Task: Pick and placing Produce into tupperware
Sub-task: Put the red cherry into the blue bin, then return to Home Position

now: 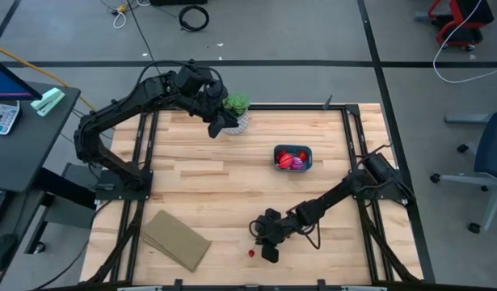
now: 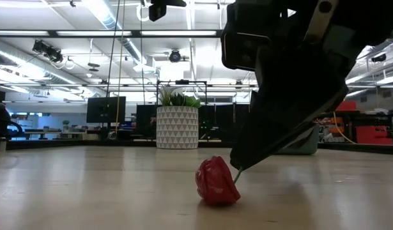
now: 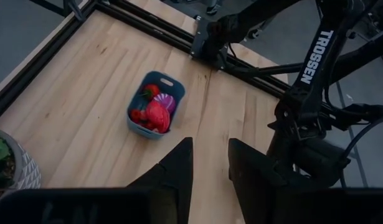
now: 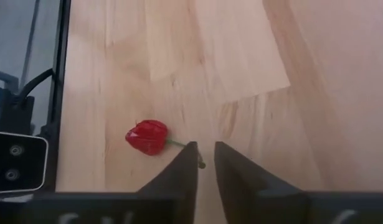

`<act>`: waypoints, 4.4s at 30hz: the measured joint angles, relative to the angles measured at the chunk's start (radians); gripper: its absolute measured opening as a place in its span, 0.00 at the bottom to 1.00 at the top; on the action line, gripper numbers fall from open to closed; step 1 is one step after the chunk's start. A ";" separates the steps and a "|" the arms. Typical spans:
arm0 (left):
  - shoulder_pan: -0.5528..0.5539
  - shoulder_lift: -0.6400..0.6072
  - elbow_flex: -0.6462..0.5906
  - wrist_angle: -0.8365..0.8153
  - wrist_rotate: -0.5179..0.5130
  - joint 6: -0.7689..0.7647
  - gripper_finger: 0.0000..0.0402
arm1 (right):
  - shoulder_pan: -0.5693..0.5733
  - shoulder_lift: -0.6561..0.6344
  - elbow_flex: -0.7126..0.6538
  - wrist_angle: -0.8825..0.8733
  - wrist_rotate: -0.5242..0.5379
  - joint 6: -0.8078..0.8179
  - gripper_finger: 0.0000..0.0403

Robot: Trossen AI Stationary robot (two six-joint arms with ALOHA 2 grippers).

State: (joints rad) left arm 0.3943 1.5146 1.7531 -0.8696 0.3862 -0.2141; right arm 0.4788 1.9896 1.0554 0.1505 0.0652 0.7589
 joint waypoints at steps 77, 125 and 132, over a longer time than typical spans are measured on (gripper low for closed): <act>0.001 0.001 0.000 0.012 0.000 0.025 0.27 | -0.590 -0.373 0.000 -1.335 0.276 -0.107 0.00; 0.001 0.001 0.000 0.012 -0.001 0.016 0.27 | -0.566 -0.373 0.000 -1.199 0.205 -0.200 0.19; 0.001 0.001 0.000 0.012 0.000 0.016 0.27 | -0.566 -0.372 0.018 -1.220 0.198 -0.159 0.29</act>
State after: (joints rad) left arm 0.3953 1.5154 1.7535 -0.8577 0.3858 -0.1986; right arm -0.0867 1.6173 1.0730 -1.0699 0.2631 0.6003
